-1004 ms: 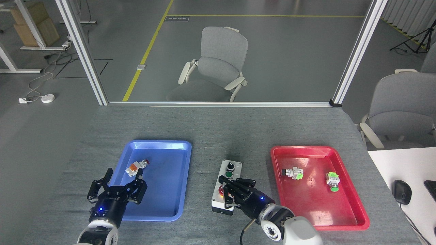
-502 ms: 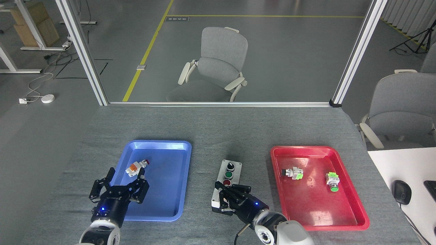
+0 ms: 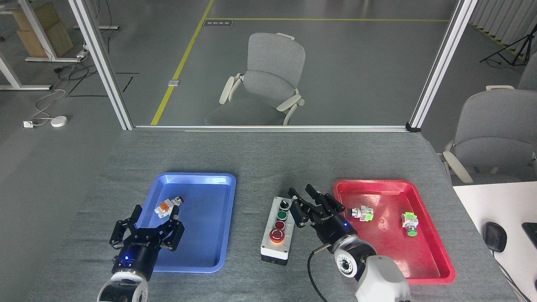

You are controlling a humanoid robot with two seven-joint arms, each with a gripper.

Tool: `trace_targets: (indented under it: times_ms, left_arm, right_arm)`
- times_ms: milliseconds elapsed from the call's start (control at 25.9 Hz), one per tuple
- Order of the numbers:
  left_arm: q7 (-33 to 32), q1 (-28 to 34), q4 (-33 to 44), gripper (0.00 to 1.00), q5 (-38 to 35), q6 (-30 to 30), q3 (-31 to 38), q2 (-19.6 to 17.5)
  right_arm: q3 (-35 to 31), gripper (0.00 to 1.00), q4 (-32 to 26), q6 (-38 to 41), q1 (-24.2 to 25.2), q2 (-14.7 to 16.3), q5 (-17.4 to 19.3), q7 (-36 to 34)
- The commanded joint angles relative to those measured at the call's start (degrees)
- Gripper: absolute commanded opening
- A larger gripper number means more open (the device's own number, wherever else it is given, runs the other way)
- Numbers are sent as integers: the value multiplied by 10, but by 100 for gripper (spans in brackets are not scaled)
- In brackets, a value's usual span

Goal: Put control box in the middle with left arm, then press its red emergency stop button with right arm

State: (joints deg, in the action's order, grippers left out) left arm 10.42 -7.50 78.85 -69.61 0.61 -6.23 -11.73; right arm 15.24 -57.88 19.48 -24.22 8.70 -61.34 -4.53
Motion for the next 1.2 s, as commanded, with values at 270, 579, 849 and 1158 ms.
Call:
trace_targets:
  times_ms: [270, 579, 849, 1158]
  left_arm:
    - [5, 2, -1, 99, -10, -4, -4, 50]
    - [-23, 3, -10, 99, 2, -2, -3, 53]
    - [-27, 3, -10, 99, 4, -2, 0, 55]
    - [-26, 3, -10, 99, 4, -2, 0, 55]
  right_arm:
    - [-127, 98, -42, -80, 41, 34, -94, -52]
    - [-206, 98, -149, -116, 151, 28, -141, -54]
    - [-220, 98, -145, -139, 157, 29, -142, -55]
    - [-224, 98, -144, -126, 157, 34, -141, -54]
